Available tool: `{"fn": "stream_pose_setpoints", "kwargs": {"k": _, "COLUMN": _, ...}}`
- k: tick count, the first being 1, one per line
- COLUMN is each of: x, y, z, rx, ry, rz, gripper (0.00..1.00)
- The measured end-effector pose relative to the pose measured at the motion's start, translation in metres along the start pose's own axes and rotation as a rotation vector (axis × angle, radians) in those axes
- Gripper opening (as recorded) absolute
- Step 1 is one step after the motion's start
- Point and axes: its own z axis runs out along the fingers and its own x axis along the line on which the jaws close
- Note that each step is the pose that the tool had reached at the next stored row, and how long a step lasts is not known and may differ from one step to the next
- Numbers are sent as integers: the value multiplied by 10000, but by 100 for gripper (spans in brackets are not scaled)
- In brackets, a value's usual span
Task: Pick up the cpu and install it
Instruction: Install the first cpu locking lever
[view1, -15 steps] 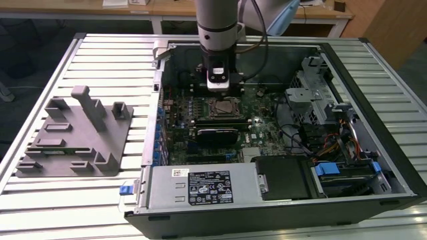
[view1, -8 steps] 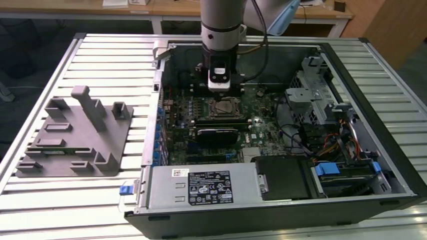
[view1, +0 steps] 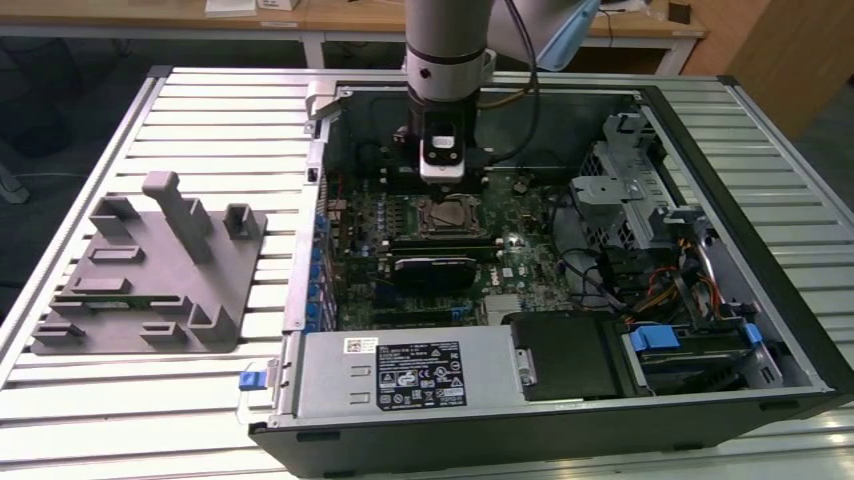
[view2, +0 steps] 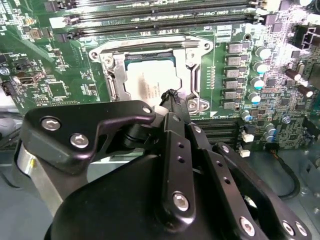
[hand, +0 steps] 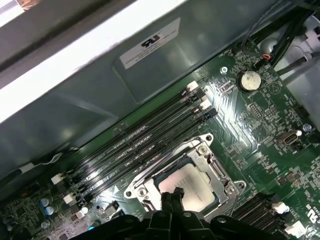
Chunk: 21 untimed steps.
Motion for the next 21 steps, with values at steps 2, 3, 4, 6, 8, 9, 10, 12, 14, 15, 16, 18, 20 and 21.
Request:
{"fn": "stream_pose_setpoints", "kwargs": {"k": 2, "x": -17, "y": 12, "z": 1, "rx": 22, "ry": 28, "rz": -79, "gripper": 11}}
{"fn": "stream_pose_setpoints", "kwargs": {"k": 3, "x": -21, "y": 14, "z": 2, "rx": 33, "ry": 37, "rz": -142, "gripper": 11}}
{"fn": "stream_pose_setpoints", "kwargs": {"k": 4, "x": -23, "y": 15, "z": 2, "rx": 44, "ry": 43, "rz": -219, "gripper": 11}}
{"fn": "stream_pose_setpoints", "kwargs": {"k": 6, "x": -22, "y": 15, "z": 1, "rx": 53, "ry": 56, "rz": -447, "gripper": 11}}
{"fn": "stream_pose_setpoints", "kwargs": {"k": 8, "x": -23, "y": 16, "z": 2, "rx": 55, "ry": 76, "rz": -774, "gripper": 11}}
{"fn": "stream_pose_setpoints", "kwargs": {"k": 9, "x": -23, "y": 16, "z": 2, "rx": 53, "ry": 86, "rz": -926, "gripper": 11}}
{"fn": "stream_pose_setpoints", "kwargs": {"k": 10, "x": -23, "y": 16, "z": 2, "rx": 51, "ry": 98, "rz": -1112, "gripper": 11}}
{"fn": "stream_pose_setpoints", "kwargs": {"k": 12, "x": -23, "y": 16, "z": 2, "rx": 50, "ry": 121, "rz": -1465, "gripper": 11}}
{"fn": "stream_pose_setpoints", "kwargs": {"k": 14, "x": -23, "y": 16, "z": 2, "rx": 48, "ry": 145, "rz": -1821, "gripper": 11}}
{"fn": "stream_pose_setpoints", "kwargs": {"k": 15, "x": -22, "y": 16, "z": 2, "rx": 48, "ry": 155, "rz": -1989, "gripper": 11}}
{"fn": "stream_pose_setpoints", "kwargs": {"k": 16, "x": -23, "y": 16, "z": 2, "rx": 56, "ry": 160, "rz": -2137, "gripper": 11}}
{"fn": "stream_pose_setpoints", "kwargs": {"k": 18, "x": -28, "y": 20, "z": 3, "rx": 75, "ry": 165, "rz": -2291, "gripper": 11}}
{"fn": "stream_pose_setpoints", "kwargs": {"k": 20, "x": -45, "y": 32, "z": 4, "rx": 97, "ry": 161, "rz": -2316, "gripper": 11}}
{"fn": "stream_pose_setpoints", "kwargs": {"k": 21, "x": -56, "y": 40, "z": 5, "rx": 106, "ry": 159, "rz": -2323, "gripper": 11}}
